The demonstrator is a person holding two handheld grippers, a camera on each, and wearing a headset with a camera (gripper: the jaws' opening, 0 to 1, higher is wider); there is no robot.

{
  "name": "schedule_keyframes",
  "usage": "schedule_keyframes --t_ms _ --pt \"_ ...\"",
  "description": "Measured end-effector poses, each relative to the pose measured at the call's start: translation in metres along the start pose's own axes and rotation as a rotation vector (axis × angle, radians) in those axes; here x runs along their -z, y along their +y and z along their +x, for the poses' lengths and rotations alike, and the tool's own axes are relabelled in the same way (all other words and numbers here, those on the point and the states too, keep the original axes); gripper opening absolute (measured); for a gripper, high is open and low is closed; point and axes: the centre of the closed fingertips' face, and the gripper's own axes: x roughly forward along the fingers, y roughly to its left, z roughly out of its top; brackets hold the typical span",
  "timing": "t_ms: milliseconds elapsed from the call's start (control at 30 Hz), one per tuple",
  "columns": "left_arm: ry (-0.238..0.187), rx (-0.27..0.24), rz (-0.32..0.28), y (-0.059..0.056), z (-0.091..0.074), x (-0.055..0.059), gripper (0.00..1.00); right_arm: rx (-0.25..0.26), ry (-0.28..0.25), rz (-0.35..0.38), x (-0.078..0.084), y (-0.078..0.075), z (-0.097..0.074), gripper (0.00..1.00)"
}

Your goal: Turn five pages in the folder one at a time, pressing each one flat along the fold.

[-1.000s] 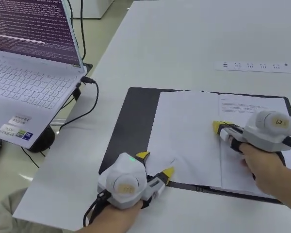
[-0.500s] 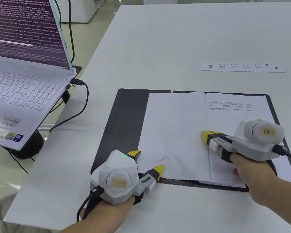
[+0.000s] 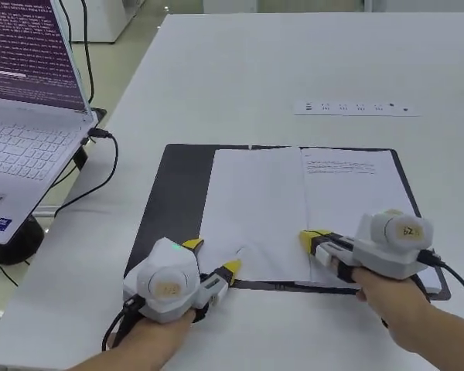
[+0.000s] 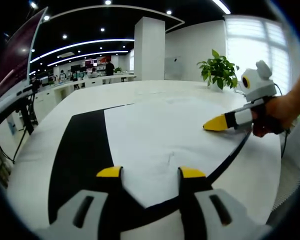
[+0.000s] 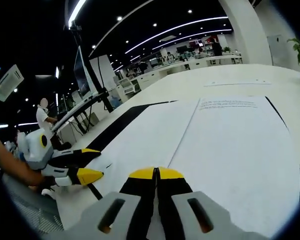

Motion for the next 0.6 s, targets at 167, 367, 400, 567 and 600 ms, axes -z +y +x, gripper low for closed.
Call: schedule_keyframes --t_ms 167,367,400,567,600 --pt "0.001 0.001 0.002 0.000 0.000 0.000 0.43 -0.021 0.013 0.002 0.011 0.009 -0.011 0.00" --pt "0.002 0.001 0.001 0.000 0.000 0.000 0.43 -0.045 0.033 0.004 0.026 0.020 -0.027 0.00" --pt "0.002 0.001 0.002 0.000 0.000 0.000 0.43 -0.049 0.036 0.006 0.028 0.021 -0.029 0.00" --pt "0.003 0.001 0.002 0.000 0.000 0.000 0.43 -0.057 0.046 0.031 0.036 0.028 -0.038 0.00" --pt "0.004 0.001 0.001 0.000 0.000 0.000 0.43 -0.064 0.056 0.034 0.038 0.031 -0.040 0.00"
